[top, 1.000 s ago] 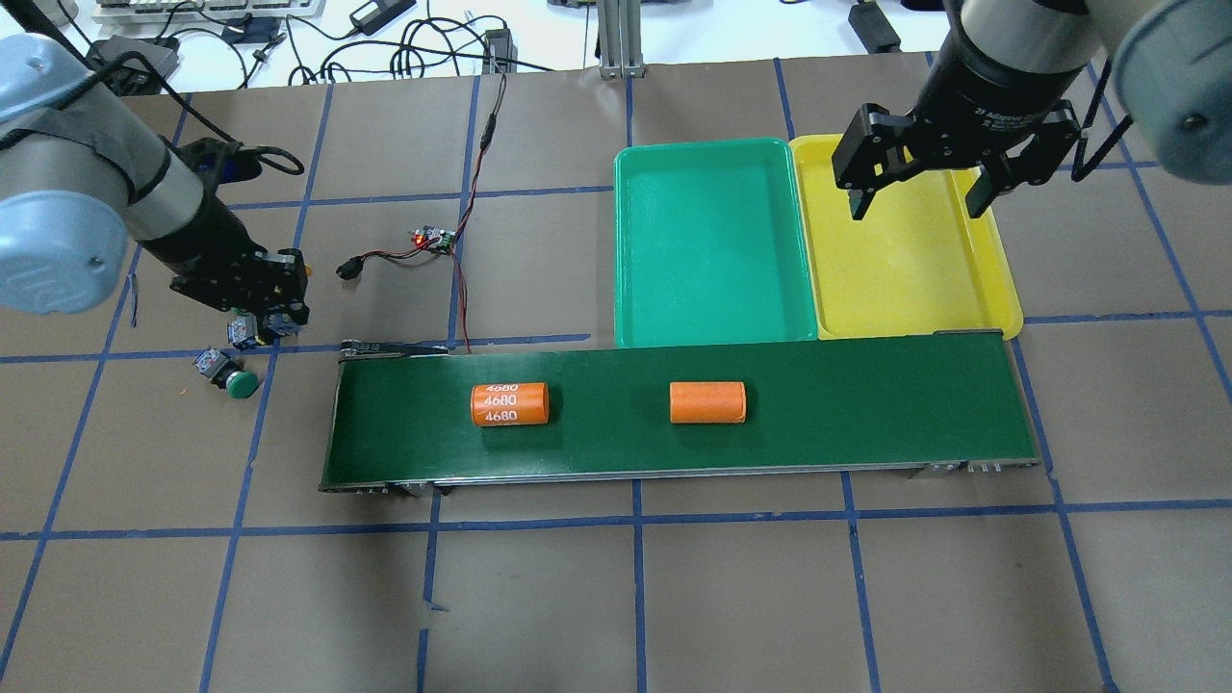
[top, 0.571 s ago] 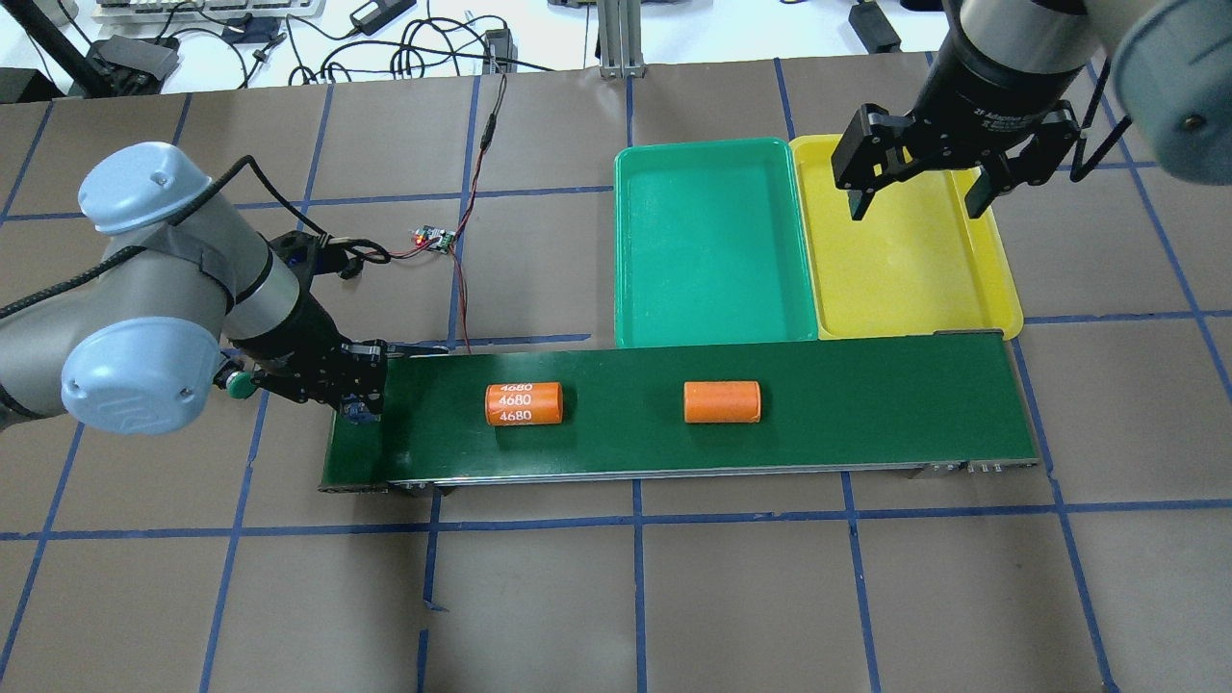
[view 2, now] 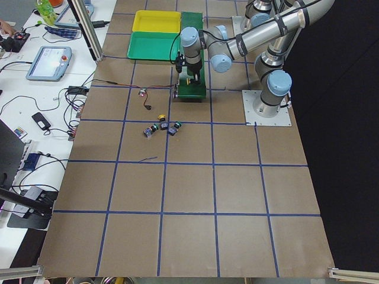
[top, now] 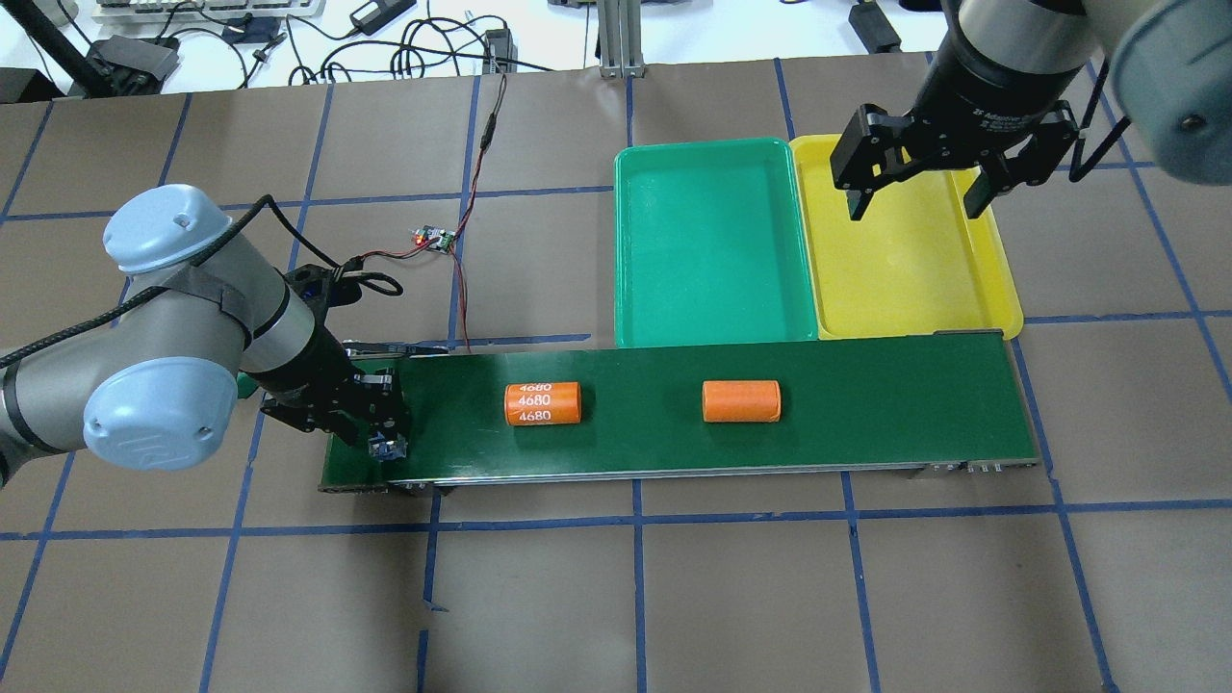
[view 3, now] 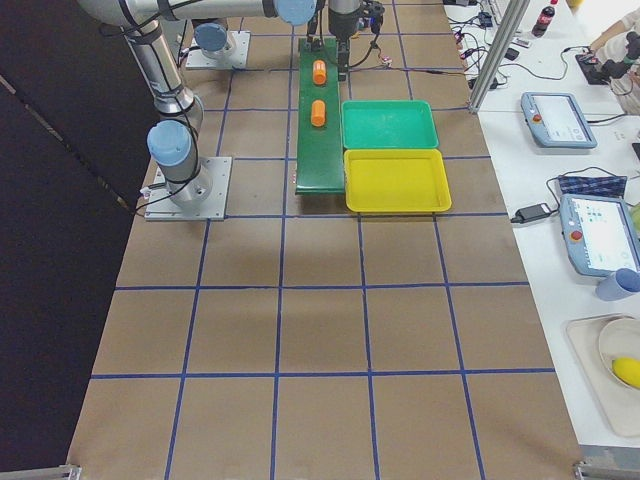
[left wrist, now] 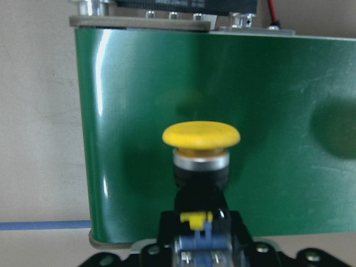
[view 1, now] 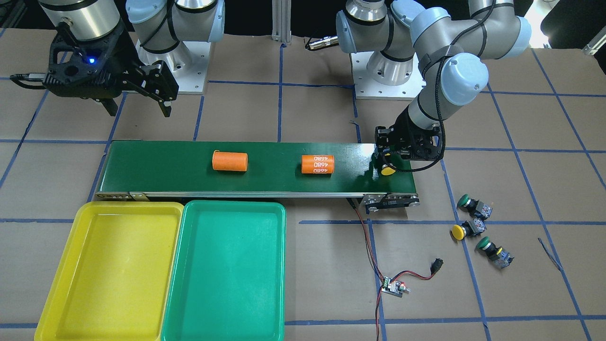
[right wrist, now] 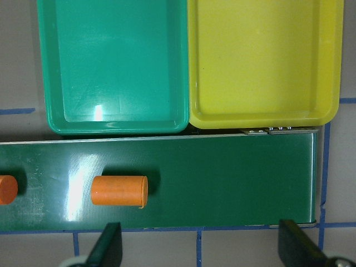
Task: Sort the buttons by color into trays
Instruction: 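Carry the yellow button over the belt and set it down, then open the left gripper and move back to grasp another button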
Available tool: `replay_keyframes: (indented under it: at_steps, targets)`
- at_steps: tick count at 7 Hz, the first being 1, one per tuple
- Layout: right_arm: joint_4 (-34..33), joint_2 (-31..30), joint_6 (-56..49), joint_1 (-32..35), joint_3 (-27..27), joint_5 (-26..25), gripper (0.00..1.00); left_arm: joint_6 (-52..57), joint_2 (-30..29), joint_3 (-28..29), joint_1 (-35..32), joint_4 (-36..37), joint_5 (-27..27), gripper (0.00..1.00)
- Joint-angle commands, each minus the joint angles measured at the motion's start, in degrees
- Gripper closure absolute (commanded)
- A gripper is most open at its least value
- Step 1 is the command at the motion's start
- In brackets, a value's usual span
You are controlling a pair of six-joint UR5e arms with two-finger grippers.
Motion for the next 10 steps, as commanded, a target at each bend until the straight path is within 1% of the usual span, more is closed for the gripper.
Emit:
replay_keyframes:
  at_steps: [1,2,3,4,5,6,7,9,10]
  targets:
    - [0.0,0.0,0.0,0.0,0.0,0.0,0.00,0.0,0.7,2.3,0.3,0.6,-0.5,0.00]
    - [0.0,0.0,0.0,0.0,0.0,0.0,0.00,0.1,-0.2,9.4,1.6,-0.5,0.0,0.00]
    - [0.0,0.0,0.0,0.0,0.0,0.0,0.00,1.1,-2.6,15.1,3.4,-1.3,0.7,0.00]
    - [0.0,0.0,0.0,0.0,0.0,0.0,0.00,1.4,-5.5,17.2,5.6,-0.5,0.4,0.00]
    - [0.0,0.0,0.0,0.0,0.0,0.0,0.00,4.5,-9.5,18.1,10.0,0.3,0.0,0.00]
    - [0.0,0.0,0.0,0.0,0.0,0.0,0.00,7.9,-12.7,18.7,13.0,6.5,0.0,0.00]
    - [0.0,0.0,0.0,0.0,0.0,0.0,0.00,8.6,-16.1,18.8,14.9,11.9,-0.1,0.00]
    - [0.1,0.0,0.0,0.1,0.0,0.0,0.00,7.9,-23.3,23.1,16.0,17.3,0.5,0.00]
    - [0.1,0.0,0.0,0.0,0.1,0.0,0.00,6.8,-26.9,26.6,16.1,17.4,0.5,0.00]
